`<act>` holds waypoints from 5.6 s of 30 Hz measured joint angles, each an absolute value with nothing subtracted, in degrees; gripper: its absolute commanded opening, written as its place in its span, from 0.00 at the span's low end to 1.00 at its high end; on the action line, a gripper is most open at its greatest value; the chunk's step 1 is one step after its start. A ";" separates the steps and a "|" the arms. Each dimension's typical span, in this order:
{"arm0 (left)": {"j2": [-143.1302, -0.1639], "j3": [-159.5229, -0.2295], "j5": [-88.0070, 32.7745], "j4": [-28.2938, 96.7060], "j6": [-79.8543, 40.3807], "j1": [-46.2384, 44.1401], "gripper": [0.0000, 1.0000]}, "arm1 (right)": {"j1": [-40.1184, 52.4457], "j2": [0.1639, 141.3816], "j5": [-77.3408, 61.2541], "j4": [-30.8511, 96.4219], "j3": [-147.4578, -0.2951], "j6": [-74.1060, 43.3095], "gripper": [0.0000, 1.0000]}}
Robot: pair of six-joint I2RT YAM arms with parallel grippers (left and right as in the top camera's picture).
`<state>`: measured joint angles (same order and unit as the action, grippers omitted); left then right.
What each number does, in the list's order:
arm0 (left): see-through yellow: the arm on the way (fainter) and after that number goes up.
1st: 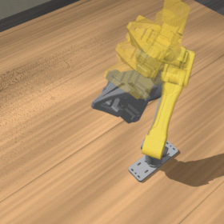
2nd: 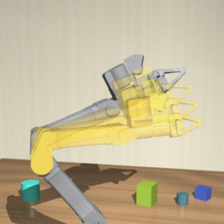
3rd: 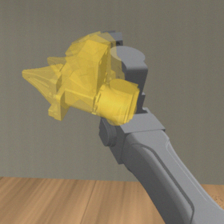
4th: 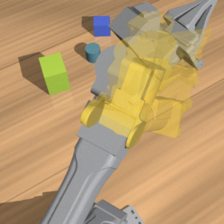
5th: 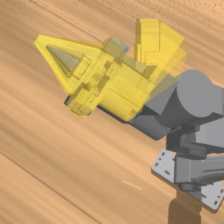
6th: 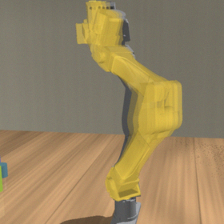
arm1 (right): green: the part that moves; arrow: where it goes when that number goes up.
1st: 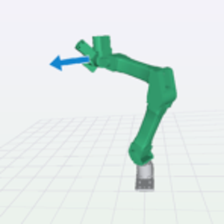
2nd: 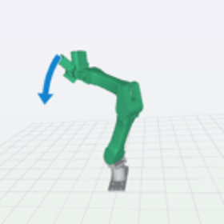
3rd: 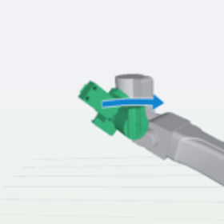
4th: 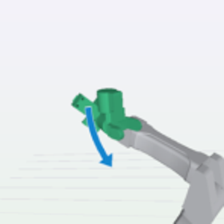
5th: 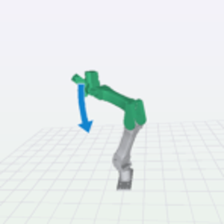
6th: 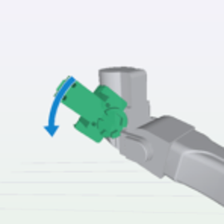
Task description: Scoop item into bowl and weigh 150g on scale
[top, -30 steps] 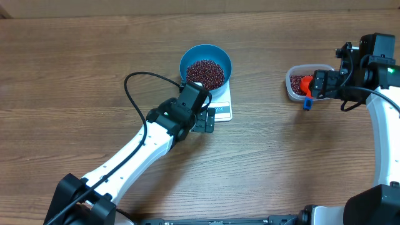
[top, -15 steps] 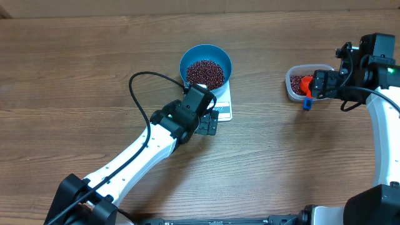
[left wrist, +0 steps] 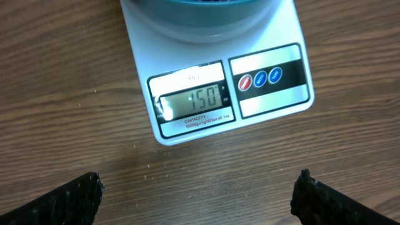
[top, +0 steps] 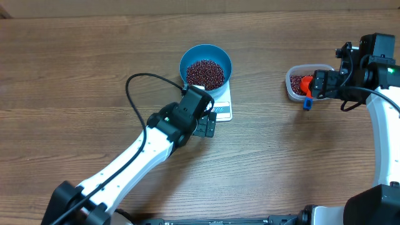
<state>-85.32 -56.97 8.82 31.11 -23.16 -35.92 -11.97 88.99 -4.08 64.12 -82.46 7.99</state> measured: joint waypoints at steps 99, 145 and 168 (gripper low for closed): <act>-0.91 -0.49 -4.47 4.08 1.93 -0.32 1.00 | -11.97 88.99 -4.08 64.10 -82.52 7.99 1.00; -0.91 -0.49 -4.45 4.10 1.93 -0.32 1.00 | -11.97 78.87 -9.93 46.11 -79.46 4.29 1.00; -0.86 -0.49 -4.27 4.10 1.93 -0.32 1.00 | -5.85 39.99 -15.07 -17.02 -22.87 -12.19 1.00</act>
